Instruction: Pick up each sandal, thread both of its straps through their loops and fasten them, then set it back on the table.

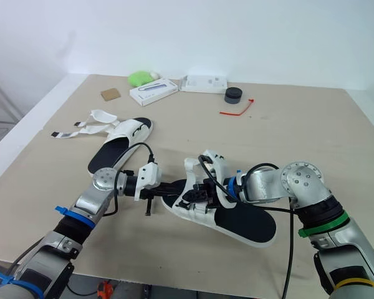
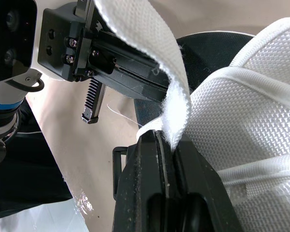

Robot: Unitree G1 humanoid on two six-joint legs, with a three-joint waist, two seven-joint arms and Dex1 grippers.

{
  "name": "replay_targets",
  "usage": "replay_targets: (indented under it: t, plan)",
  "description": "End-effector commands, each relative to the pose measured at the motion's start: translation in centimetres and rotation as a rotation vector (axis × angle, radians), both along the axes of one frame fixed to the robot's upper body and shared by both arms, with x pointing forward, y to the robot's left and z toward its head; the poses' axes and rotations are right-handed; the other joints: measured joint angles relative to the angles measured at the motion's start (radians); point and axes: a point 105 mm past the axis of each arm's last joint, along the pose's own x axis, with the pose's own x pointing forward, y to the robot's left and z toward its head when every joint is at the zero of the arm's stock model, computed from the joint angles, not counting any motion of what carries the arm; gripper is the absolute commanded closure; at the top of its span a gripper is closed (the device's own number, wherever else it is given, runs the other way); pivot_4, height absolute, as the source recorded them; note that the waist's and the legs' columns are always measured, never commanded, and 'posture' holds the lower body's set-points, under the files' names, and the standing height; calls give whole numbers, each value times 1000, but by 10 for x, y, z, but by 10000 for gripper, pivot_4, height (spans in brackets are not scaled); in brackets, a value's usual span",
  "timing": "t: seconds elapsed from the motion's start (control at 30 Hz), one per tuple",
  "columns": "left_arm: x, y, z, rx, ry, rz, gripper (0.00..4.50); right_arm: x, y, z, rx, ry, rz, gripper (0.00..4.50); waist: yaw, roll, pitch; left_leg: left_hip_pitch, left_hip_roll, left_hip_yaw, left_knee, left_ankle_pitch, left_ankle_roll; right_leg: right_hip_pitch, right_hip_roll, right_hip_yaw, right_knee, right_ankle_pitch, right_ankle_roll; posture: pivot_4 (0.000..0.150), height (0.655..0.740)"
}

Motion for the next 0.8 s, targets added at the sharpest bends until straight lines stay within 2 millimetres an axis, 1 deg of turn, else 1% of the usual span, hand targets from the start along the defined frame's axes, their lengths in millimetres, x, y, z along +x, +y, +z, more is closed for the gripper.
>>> replay_targets:
  t: [0.03, 0.73, 0.77, 0.8]
  plan:
    - [-25, 4, -57, 176, 177, -42, 45000, -5, 2, -4, -10, 18, 28, 44638, 0, 0, 0, 0, 0, 0, 0, 0, 0, 0, 0, 0, 0, 0, 0, 1500, 7400]
    - [-25, 4, -57, 176, 177, -42, 45000, -5, 2, -4, -10, 18, 28, 44638, 0, 0, 0, 0, 0, 0, 0, 0, 0, 0, 0, 0, 0, 0, 0, 1500, 7400]
    - [-25, 4, -58, 177, 179, -41, 45000, -11, 12, 33, 162, -79, 112, 44638, 0, 0, 0, 0, 0, 0, 0, 0, 0, 0, 0, 0, 0, 0, 0, 1500, 7400]
    - [-25, 4, -58, 178, 181, -40, 45000, -18, 16, 60, 280, -155, 181, 44638, 0, 1, 1, 0, 0, 0, 0, 0, 0, 0, 0, 0, 0, 0, 0, 1500, 7400]
